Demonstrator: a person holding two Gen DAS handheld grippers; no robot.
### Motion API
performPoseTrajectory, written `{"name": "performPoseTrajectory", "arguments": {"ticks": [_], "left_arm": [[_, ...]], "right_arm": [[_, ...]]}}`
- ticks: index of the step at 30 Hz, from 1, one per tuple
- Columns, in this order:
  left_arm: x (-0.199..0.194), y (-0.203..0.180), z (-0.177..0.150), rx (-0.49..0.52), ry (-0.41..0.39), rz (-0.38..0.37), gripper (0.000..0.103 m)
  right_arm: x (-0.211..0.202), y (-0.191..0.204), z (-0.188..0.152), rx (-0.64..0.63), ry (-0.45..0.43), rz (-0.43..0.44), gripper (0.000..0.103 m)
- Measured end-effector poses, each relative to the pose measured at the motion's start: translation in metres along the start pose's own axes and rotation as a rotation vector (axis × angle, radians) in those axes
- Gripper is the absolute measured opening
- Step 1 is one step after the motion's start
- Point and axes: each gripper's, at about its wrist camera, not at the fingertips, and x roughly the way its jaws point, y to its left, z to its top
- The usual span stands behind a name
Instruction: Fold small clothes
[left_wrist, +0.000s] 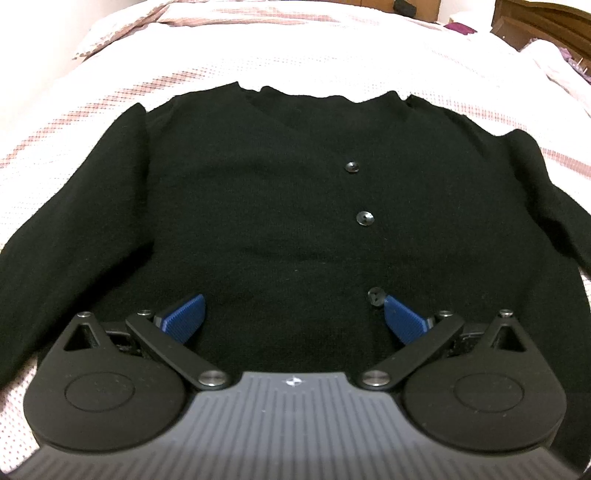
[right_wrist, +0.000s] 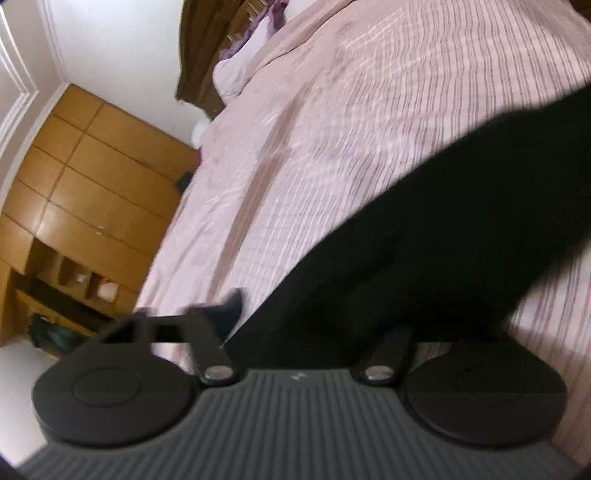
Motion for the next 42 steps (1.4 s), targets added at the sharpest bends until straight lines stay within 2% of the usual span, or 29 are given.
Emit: {"name": "performPoseTrajectory", "arguments": {"ticks": [1, 2, 4, 7, 10, 17, 22, 31, 42], "left_arm": [[-0.001, 0.002, 0.0, -0.004, -0.002, 0.002, 0.103], [-0.003, 0.004, 0.0, -0.01, -0.003, 0.003, 0.103], [-0.004, 0.008, 0.001, -0.022, -0.006, 0.002, 0.103], [-0.007, 0.012, 0.002, -0.034, -0.011, -0.001, 0.103], [-0.008, 0.016, 0.003, -0.038, -0.016, 0.004, 0.103], [-0.018, 0.024, 0.005, -0.038, -0.03, 0.01, 0.103], [-0.028, 0.032, 0.009, -0.007, -0.055, 0.036, 0.103], [-0.038, 0.064, 0.012, -0.065, -0.08, 0.06, 0.103], [-0.054, 0.107, 0.02, -0.092, -0.125, 0.104, 0.103]], "right_arm": [[0.003, -0.001, 0.006, -0.014, 0.006, -0.009, 0.014], [0.004, -0.004, 0.013, -0.019, 0.015, -0.009, 0.012], [0.0, -0.006, 0.024, -0.047, 0.003, 0.026, 0.01], [-0.015, 0.006, 0.041, -0.166, -0.08, 0.033, 0.009], [-0.022, 0.016, 0.057, -0.232, -0.117, 0.036, 0.009], [-0.017, 0.036, 0.067, -0.275, -0.07, 0.085, 0.009], [-0.019, 0.073, 0.049, -0.329, -0.023, 0.167, 0.009], [-0.027, 0.149, -0.003, -0.437, 0.066, 0.342, 0.009], [-0.032, 0.235, -0.083, -0.551, 0.171, 0.468, 0.009]]}}
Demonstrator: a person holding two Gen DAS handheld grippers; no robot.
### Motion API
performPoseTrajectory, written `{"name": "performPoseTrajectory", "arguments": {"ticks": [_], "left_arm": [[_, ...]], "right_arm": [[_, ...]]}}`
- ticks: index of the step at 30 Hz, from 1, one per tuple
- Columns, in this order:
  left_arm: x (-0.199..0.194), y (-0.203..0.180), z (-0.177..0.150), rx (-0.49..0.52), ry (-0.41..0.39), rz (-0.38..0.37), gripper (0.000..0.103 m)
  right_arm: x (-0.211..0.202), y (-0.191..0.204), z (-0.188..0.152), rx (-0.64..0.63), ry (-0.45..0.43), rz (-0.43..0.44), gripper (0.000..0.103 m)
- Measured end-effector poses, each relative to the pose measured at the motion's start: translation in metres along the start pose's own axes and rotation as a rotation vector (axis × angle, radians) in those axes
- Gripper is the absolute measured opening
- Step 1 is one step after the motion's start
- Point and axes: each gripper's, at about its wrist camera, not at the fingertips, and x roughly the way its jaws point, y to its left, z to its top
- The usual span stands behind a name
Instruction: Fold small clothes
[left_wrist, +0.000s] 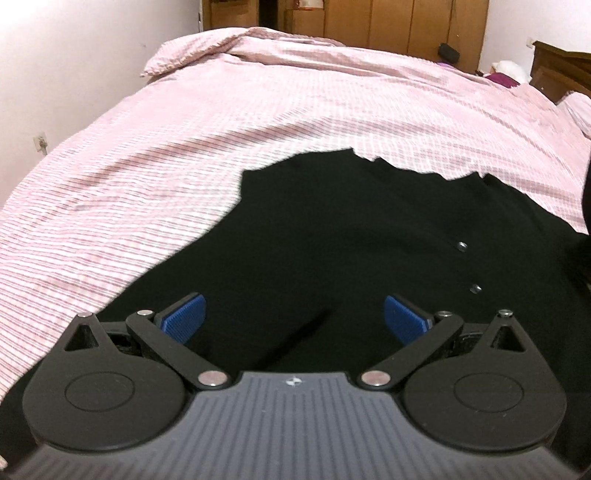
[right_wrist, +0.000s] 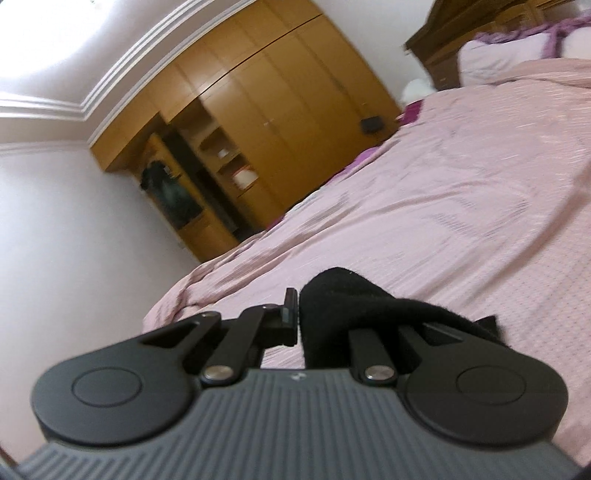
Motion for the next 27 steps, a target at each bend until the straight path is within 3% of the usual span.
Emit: {"name": "performPoseTrajectory", "arguments": {"ticks": [6, 12, 20, 27], "left_arm": [[-0.004, 0.023, 0.005, -0.006, -0.022, 0.024, 0.103], [0.001, 0.042, 0.004, -0.039, -0.015, 0.023, 0.103], [0.014, 0.056, -0.003, -0.07, 0.014, 0.028, 0.103], [0.02, 0.061, -0.006, -0.088, 0.028, 0.028, 0.103]], "right_arm": [[0.025, 0.051, -0.025, -0.066, 0.064, 0.074, 0.009], [0.05, 0.087, -0.073, -0.128, 0.18, 0.119, 0.009], [0.084, 0.087, -0.15, -0.161, 0.399, 0.128, 0.009], [0.096, 0.089, -0.189, -0.153, 0.554, 0.126, 0.012]]}}
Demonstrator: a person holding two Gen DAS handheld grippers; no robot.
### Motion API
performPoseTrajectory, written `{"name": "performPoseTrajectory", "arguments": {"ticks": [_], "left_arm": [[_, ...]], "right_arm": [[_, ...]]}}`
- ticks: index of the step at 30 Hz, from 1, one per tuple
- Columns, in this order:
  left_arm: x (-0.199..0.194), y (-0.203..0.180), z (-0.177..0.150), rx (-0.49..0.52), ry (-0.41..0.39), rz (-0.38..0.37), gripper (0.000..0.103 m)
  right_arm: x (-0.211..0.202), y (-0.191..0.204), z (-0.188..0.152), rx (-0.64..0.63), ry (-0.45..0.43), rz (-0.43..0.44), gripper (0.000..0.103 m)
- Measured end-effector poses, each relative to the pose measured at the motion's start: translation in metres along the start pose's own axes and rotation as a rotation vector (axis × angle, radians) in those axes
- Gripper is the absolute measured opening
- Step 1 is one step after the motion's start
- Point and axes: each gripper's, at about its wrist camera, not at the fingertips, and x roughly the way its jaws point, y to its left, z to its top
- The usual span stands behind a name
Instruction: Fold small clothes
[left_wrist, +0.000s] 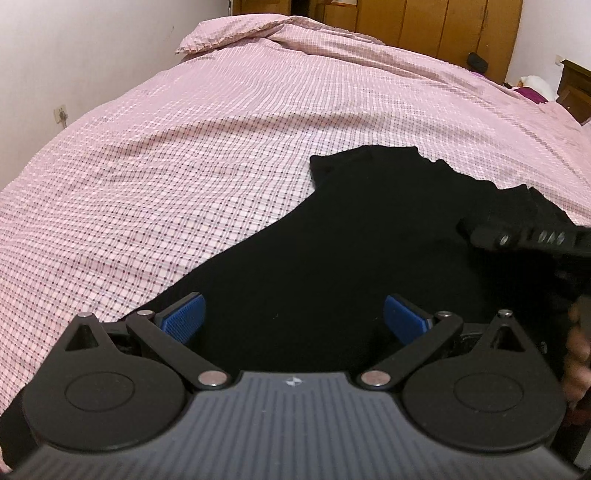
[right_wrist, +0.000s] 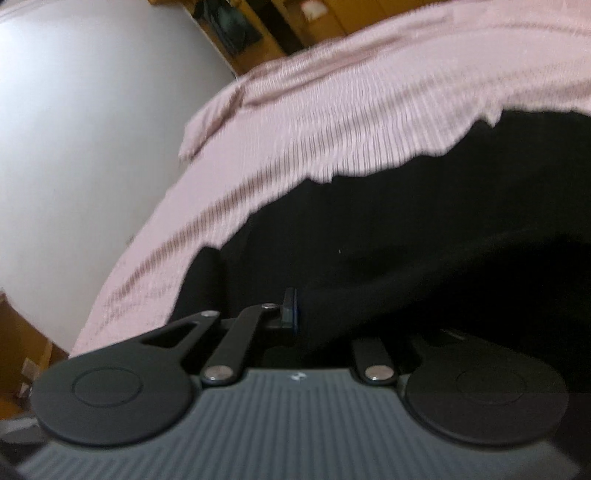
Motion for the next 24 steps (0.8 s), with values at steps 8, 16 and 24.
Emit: {"name": "performPoseTrajectory", "arguments": {"ticks": [8, 16, 24], "left_arm": [[-0.009, -0.007, 0.001, 0.009, -0.017, -0.014, 0.103], [-0.021, -0.031, 0.001, 0.051, -0.034, -0.049, 0.103], [-0.029, -0.084, 0.001, 0.137, -0.025, -0.143, 0.103]], "right_arm": [[-0.025, -0.003, -0.015, 0.06, 0.026, 0.07, 0.064], [-0.079, -0.008, -0.024, 0.014, 0.048, 0.08, 0.064], [-0.136, -0.042, -0.018, -0.08, -0.077, -0.066, 0.064]]}}
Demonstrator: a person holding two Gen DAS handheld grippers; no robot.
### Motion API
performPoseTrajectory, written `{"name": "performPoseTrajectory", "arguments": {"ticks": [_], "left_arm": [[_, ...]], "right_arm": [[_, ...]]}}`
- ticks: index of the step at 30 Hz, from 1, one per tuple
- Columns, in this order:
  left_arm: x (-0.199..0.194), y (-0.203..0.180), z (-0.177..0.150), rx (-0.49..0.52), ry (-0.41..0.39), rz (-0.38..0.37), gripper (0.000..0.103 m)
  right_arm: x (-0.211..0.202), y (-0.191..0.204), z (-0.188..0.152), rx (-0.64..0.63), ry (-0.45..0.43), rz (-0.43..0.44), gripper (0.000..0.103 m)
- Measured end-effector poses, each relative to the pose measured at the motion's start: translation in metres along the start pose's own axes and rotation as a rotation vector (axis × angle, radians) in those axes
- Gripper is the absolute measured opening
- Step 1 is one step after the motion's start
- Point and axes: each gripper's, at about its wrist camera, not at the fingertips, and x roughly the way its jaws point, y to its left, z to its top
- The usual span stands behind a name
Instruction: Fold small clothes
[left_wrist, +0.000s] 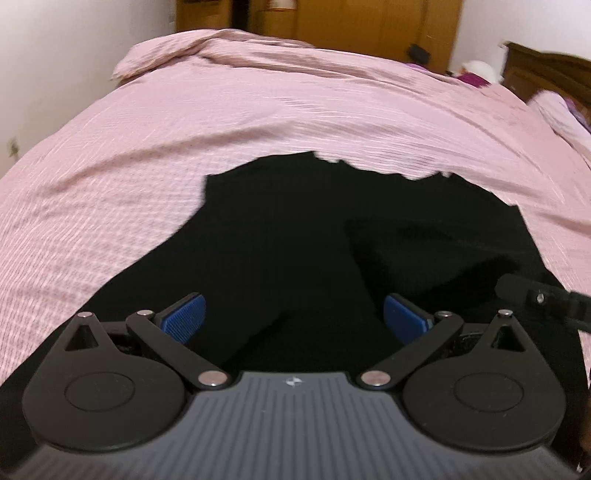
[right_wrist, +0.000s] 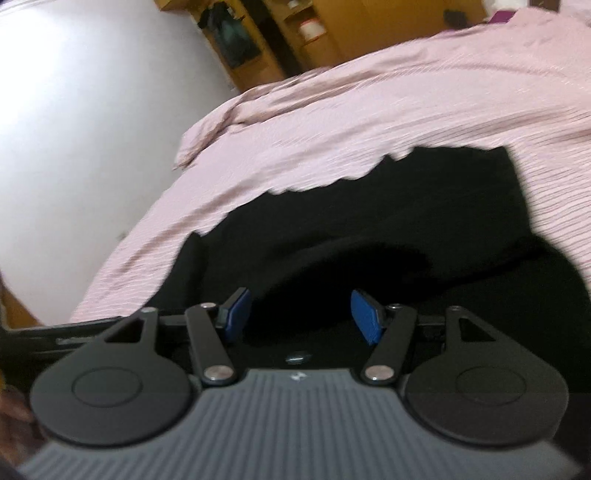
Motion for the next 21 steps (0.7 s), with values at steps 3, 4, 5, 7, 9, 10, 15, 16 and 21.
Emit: {"name": "performPoseTrajectory", "arguments": {"ticks": [3, 4, 5, 7, 9, 10, 15, 16, 21], "left_arm": [[0.003, -0.026, 0.004, 0.06, -0.003, -0.018, 0.103], [0.004, -0.034, 0.004, 0.078, -0.003, -0.022, 0.103], [0.006, -0.044, 0.006, 0.1, -0.004, -0.028, 0.103], [0.01, -0.059, 0.009, 0.136, -0.006, -0.038, 0.103], [0.018, -0.075, 0.012, 0.169, -0.006, -0.049, 0.103], [0.022, -0.081, 0.013, 0.182, -0.003, -0.054, 0.103], [0.051, -0.114, 0.019, 0.245, 0.028, -0.065, 0.103], [0.056, -0.121, 0.02, 0.264, 0.027, -0.058, 0.103], [0.08, -0.148, 0.021, 0.379, 0.014, -0.042, 0.103]], "right_arm": [[-0.005, -0.024, 0.005, 0.019, -0.03, -0.065, 0.064], [-0.007, -0.033, 0.006, 0.031, -0.043, -0.089, 0.064], [-0.009, -0.041, 0.007, 0.043, -0.056, -0.108, 0.064], [-0.011, -0.056, 0.009, 0.064, -0.083, -0.148, 0.064], [-0.011, -0.07, 0.01, 0.069, -0.111, -0.182, 0.064], [-0.01, -0.076, 0.01, 0.067, -0.123, -0.199, 0.064], [-0.002, -0.102, 0.011, 0.131, -0.149, -0.217, 0.064], [-0.001, -0.107, 0.01, 0.143, -0.151, -0.215, 0.064], [0.005, -0.117, 0.002, 0.14, -0.155, -0.195, 0.064]]}}
